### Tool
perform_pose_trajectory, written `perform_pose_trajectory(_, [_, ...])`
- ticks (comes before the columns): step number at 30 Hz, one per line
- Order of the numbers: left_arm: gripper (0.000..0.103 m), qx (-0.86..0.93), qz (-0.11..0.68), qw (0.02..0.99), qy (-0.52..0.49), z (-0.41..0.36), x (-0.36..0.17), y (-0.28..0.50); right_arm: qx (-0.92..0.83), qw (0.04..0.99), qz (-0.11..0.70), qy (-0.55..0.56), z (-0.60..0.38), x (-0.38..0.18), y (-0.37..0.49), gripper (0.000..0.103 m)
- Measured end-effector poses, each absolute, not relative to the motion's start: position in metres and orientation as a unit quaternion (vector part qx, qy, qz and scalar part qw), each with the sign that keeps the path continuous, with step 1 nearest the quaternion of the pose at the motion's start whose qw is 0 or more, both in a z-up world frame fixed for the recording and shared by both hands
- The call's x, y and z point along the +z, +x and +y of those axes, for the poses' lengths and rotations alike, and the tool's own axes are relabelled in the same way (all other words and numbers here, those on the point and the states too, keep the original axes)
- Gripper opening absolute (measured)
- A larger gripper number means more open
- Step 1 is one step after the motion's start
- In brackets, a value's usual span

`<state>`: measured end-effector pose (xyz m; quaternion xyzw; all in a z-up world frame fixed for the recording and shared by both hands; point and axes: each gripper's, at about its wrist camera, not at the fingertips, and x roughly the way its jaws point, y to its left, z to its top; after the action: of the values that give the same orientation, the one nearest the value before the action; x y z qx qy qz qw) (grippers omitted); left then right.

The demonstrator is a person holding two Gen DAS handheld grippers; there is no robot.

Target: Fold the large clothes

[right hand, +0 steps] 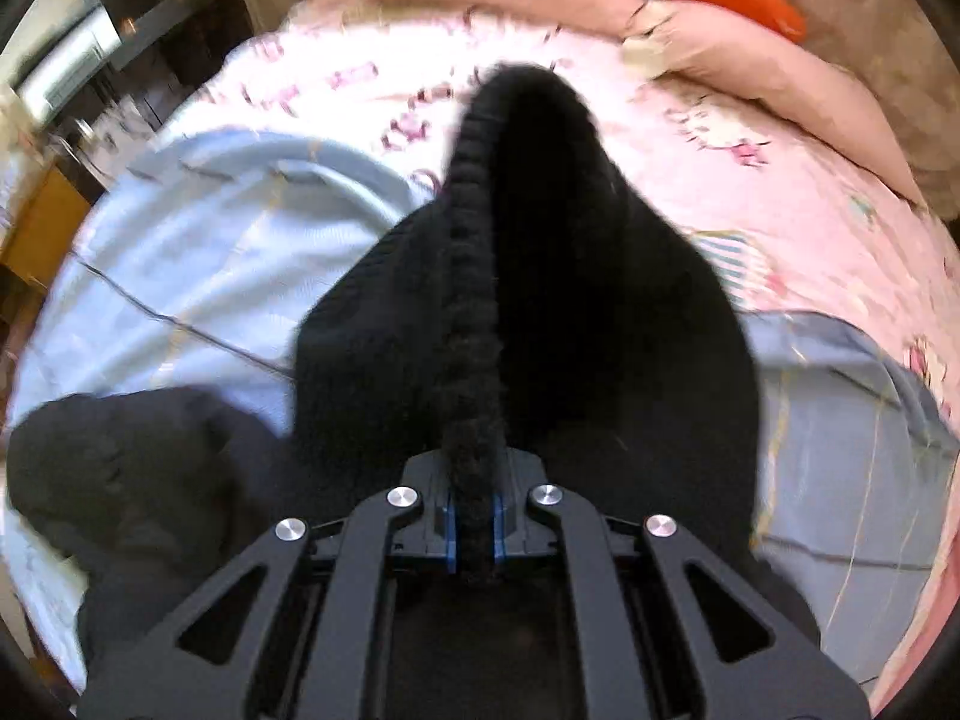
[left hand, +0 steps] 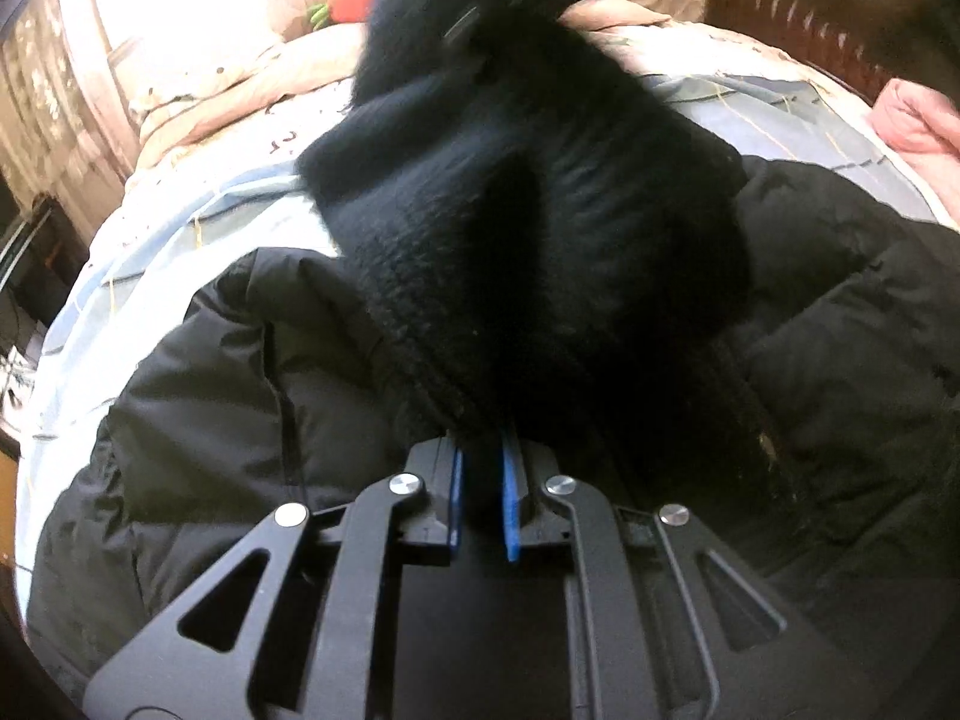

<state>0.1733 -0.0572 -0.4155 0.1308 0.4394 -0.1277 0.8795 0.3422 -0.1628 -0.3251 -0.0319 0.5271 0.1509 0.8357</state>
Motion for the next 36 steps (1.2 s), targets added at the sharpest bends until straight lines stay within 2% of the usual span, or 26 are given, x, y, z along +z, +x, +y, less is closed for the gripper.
perform_pose_trajectory(5, [0.013,-0.118,0.451,0.879,0.1,-0.055,-0.412,0.177,0.131,0.841,0.517,0.092,-0.23,-0.314,0.258,0.008])
perform_pose_trajectory(11, [0.015,-0.101,0.457,0.877,0.106,-0.061,-0.418,0.166,0.07,0.815,0.522,0.244,-0.263,-0.375,0.094,0.007])
perform_pose_trajectory(12, [0.015,-0.098,0.454,0.878,0.112,-0.06,-0.419,0.164,0.059,0.808,0.525,0.261,-0.259,-0.385,0.078,0.0])
perform_pose_trajectory(14, [0.016,-0.099,0.451,0.881,0.106,-0.056,-0.419,0.16,0.046,0.776,0.552,0.303,-0.249,-0.418,0.036,0.0])
perform_pose_trajectory(17, [0.02,-0.103,0.46,0.878,0.085,-0.049,-0.417,0.161,0.031,0.739,0.6,0.304,-0.236,-0.445,0.01,0.0])
perform_pose_trajectory(19, [0.026,-0.111,0.464,0.875,0.086,-0.048,-0.417,0.163,0.038,0.738,0.61,0.286,-0.245,-0.435,0.023,0.003])
perform_pose_trajectory(20, [0.038,-0.114,0.464,0.874,0.087,-0.049,-0.417,0.163,0.037,0.744,0.607,0.276,-0.252,-0.427,0.033,0.008])
perform_pose_trajectory(21, [0.068,-0.112,0.467,0.872,0.088,-0.05,-0.418,0.163,0.024,0.768,0.589,0.25,-0.265,-0.405,0.06,0.032])
perform_pose_trajectory(22, [0.078,-0.104,0.47,0.872,0.089,-0.049,-0.42,0.163,0.011,0.784,0.575,0.233,-0.274,-0.391,0.08,0.072])
perform_pose_trajectory(23, [0.08,-0.099,0.47,0.873,0.088,-0.049,-0.422,0.162,-0.003,0.807,0.551,0.211,-0.281,-0.371,0.105,0.086])
perform_pose_trajectory(25, [0.08,-0.097,0.473,0.872,0.082,-0.048,-0.427,0.162,-0.009,0.867,0.474,0.154,-0.286,-0.325,0.163,0.089])
perform_pose_trajectory(27, [0.08,-0.092,0.471,0.874,0.083,-0.048,-0.429,0.161,-0.005,0.892,0.439,0.109,-0.279,-0.297,0.214,0.09])
perform_pose_trajectory(28, [0.08,-0.091,0.471,0.874,0.085,-0.05,-0.429,0.161,-0.016,0.896,0.433,0.099,-0.275,-0.29,0.235,0.095])
perform_pose_trajectory(30, [0.08,-0.092,0.471,0.872,0.091,-0.052,-0.429,0.161,-0.043,0.894,0.433,0.108,-0.272,-0.289,0.264,0.096])
perform_pose_trajectory(32, [0.08,-0.096,0.473,0.871,0.089,-0.052,-0.43,0.161,-0.062,0.878,0.462,0.108,-0.265,-0.302,0.297,0.096])
perform_pose_trajectory(33, [0.08,-0.097,0.475,0.87,0.088,-0.051,-0.43,0.162,-0.071,0.868,0.484,0.091,-0.259,-0.313,0.308,0.082])
perform_pose_trajectory(34, [0.08,-0.098,0.477,0.869,0.086,-0.051,-0.43,0.163,-0.064,0.853,0.513,0.066,-0.25,-0.33,0.32,0.028])
perform_pose_trajectory(35, [0.08,-0.098,0.477,0.869,0.085,-0.05,-0.43,0.164,-0.058,0.847,0.526,0.055,-0.242,-0.34,0.323,0.013])
perform_pose_trajectory(36, [0.08,-0.098,0.478,0.869,0.085,-0.05,-0.429,0.163,-0.055,0.843,0.533,0.053,-0.239,-0.347,0.321,0.013])
